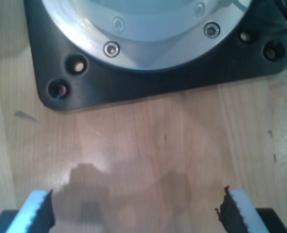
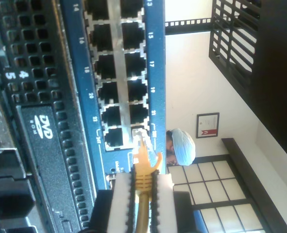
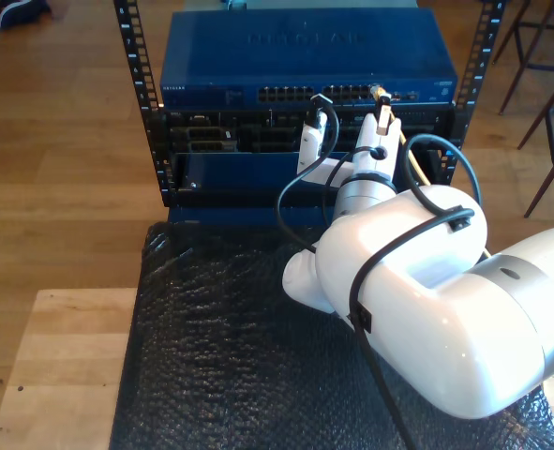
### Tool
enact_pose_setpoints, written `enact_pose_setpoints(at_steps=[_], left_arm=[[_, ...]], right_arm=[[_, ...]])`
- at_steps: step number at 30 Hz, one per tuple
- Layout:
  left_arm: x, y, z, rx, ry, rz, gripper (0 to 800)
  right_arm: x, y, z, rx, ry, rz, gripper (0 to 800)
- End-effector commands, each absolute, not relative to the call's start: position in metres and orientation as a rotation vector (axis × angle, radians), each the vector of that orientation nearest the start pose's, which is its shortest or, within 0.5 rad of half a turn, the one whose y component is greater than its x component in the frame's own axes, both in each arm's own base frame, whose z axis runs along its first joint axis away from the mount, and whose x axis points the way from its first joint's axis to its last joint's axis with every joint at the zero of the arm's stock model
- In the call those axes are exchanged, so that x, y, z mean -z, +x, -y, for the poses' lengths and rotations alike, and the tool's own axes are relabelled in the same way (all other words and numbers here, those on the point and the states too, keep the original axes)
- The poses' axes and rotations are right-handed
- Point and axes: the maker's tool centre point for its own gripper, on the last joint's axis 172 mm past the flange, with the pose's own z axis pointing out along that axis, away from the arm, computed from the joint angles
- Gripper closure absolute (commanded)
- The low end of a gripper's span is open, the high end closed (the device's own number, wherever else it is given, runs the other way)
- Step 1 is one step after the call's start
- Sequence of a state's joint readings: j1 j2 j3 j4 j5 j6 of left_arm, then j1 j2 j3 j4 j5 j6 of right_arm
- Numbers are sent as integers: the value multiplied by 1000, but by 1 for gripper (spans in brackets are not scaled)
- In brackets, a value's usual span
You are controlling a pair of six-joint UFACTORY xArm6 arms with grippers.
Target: Grab the cable and plug it in
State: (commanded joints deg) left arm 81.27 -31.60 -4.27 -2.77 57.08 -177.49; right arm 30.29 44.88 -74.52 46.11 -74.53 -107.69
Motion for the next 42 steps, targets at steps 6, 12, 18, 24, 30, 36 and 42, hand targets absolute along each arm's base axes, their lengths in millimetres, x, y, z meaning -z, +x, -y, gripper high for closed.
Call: enact_pose_setpoints(at_steps=[6,12,18,24,30,36,42], left_arm=[[-27,29,-131,464,-2176,-2561,1],[-27,29,-131,464,-2176,-2561,1],[-27,29,-131,464,-2176,-2561,1],[-27,29,-131,464,-2176,-2561,1],[-27,29,-131,464,-2176,-2561,1],[-27,29,-131,464,-2176,-2561,1],[-27,29,-131,464,-2178,-2560,1]], right_arm=[[-272,658,-152,-1117,1267,-929,800],[-271,666,-151,-1124,1267,-913,800],[-272,669,-147,-1122,1269,-905,800],[-272,669,-148,-1122,1270,-907,800],[-267,668,-144,-1111,1271,-915,759],[-267,657,-145,-1102,1270,-941,606],[-282,644,-152,-1116,1266,-955,593]])
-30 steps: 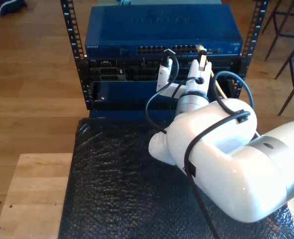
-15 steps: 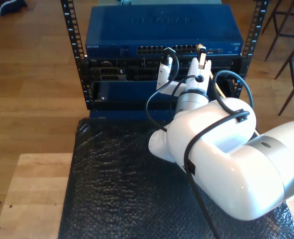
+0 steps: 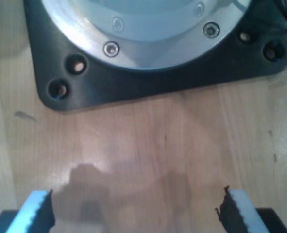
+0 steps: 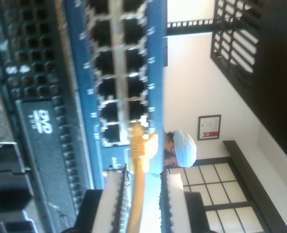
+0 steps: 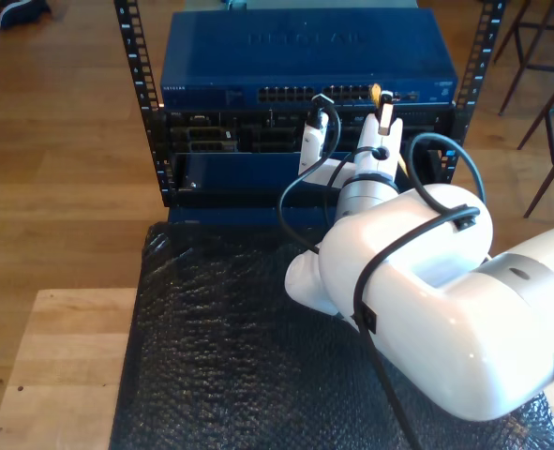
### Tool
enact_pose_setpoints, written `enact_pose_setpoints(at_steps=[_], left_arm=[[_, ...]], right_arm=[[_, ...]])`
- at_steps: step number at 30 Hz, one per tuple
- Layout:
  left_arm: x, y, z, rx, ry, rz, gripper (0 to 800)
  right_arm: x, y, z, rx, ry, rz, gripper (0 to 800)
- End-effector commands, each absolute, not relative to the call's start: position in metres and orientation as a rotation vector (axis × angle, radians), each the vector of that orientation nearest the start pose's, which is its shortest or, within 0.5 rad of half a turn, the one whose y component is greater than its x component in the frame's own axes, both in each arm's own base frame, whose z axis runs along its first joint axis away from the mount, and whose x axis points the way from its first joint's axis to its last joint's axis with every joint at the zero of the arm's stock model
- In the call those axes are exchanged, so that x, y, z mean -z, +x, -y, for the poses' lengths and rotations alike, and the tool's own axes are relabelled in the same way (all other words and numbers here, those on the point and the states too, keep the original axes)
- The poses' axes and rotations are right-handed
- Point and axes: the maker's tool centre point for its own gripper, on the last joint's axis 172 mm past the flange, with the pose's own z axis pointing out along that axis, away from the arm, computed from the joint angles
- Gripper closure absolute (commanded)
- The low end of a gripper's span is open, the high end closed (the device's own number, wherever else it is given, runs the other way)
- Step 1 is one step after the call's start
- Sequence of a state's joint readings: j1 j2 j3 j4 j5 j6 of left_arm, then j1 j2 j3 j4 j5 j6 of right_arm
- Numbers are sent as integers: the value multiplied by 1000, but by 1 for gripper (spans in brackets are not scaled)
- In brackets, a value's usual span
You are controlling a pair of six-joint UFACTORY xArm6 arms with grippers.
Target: Grab the cable and plug it in
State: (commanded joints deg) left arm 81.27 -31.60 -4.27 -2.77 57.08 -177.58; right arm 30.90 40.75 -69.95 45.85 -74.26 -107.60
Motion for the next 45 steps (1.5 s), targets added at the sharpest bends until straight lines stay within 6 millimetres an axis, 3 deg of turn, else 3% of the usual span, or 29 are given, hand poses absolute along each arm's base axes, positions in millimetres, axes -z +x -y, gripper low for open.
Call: enact_pose_setpoints(at_steps=[5,9,15,22,30,36,41,45], left_arm=[[-27,29,-131,464,-2176,-2561,1],[-27,29,-131,464,-2176,-2561,1],[-27,29,-131,464,-2176,-2561,1],[-27,29,-131,464,-2176,-2561,1],[-27,29,-131,464,-2176,-2561,0],[-27,29,-131,464,-2176,-2561,1],[-27,29,-131,464,-2176,-2561,1],[-27,29,-131,464,-2176,-2561,1]], right_arm=[[-287,627,-150,-1106,1273,-993,561],[-278,611,-156,-1091,1284,-1060,516],[-269,596,-147,-1061,1326,-1131,432],[-302,589,-143,-1105,1331,-1111,429],[-304,573,-131,-1100,1393,-1183,383],[-300,575,-91,-1064,1503,-1200,351],[-269,576,-54,-984,1650,-1299,244],[-263,578,-27,-928,1696,-1372,199]])
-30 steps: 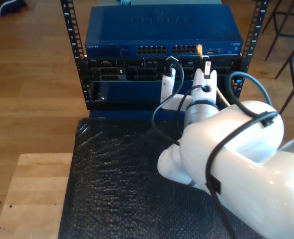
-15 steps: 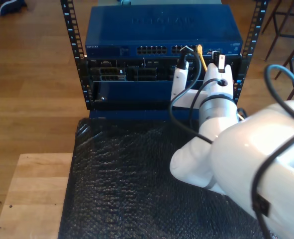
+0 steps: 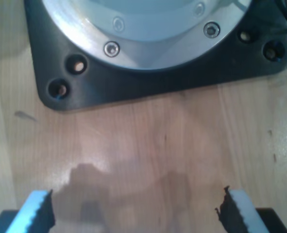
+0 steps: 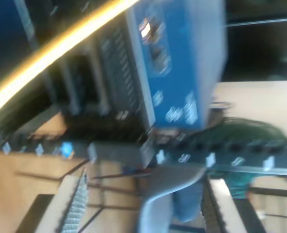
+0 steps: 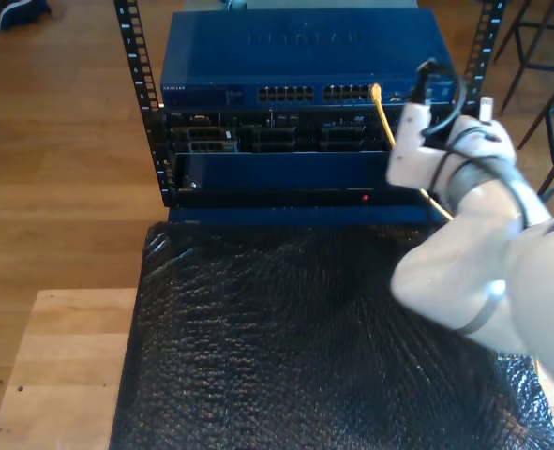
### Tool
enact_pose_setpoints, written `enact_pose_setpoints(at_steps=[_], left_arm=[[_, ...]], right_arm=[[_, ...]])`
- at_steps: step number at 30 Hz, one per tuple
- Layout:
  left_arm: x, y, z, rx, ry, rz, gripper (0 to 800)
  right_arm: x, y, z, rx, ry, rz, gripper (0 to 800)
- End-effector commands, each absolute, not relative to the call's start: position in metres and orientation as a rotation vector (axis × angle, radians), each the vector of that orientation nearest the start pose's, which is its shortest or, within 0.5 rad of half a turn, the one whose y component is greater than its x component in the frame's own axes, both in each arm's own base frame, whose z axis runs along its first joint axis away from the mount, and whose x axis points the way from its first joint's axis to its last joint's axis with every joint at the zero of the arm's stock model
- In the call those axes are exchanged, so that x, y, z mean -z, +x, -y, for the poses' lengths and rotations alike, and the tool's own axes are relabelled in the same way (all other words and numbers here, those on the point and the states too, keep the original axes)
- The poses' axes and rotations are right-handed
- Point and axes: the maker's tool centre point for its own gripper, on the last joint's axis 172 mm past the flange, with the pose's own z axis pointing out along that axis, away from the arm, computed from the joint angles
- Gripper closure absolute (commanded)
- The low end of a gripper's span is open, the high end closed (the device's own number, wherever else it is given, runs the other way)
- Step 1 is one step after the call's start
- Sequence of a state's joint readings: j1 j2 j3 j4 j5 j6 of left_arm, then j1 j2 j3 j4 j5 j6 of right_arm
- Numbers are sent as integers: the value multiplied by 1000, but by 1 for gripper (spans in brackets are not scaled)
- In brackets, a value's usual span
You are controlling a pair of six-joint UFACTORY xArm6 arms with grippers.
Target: Grab the cable and plug it in
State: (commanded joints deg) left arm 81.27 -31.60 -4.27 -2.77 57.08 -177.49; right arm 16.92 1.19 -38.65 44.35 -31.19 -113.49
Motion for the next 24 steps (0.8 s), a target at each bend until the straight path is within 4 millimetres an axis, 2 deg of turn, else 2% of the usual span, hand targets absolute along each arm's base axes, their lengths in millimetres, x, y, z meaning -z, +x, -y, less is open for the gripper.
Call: enact_pose_setpoints(at_steps=[3,6,13,16,20,24], left_arm=[[-27,29,-132,463,-2175,-2560,1],[-27,29,-131,464,-2178,-2560,1],[-27,29,-131,464,-2176,-2561,1],[-27,29,-131,464,-2176,-2561,1],[-27,29,-132,463,-2175,-2560,1],[-27,29,-131,464,-2176,-2561,1]], right_arm=[[-262,576,-6,-890,1715,-1419,171],[-259,572,24,-859,1770,-1446,146],[-245,542,118,-749,1888,-1517,119],[-241,520,163,-705,1932,-1552,93],[-234,479,213,-647,1982,-1632,50],[-228,436,254,-572,2021,-1718,3]])
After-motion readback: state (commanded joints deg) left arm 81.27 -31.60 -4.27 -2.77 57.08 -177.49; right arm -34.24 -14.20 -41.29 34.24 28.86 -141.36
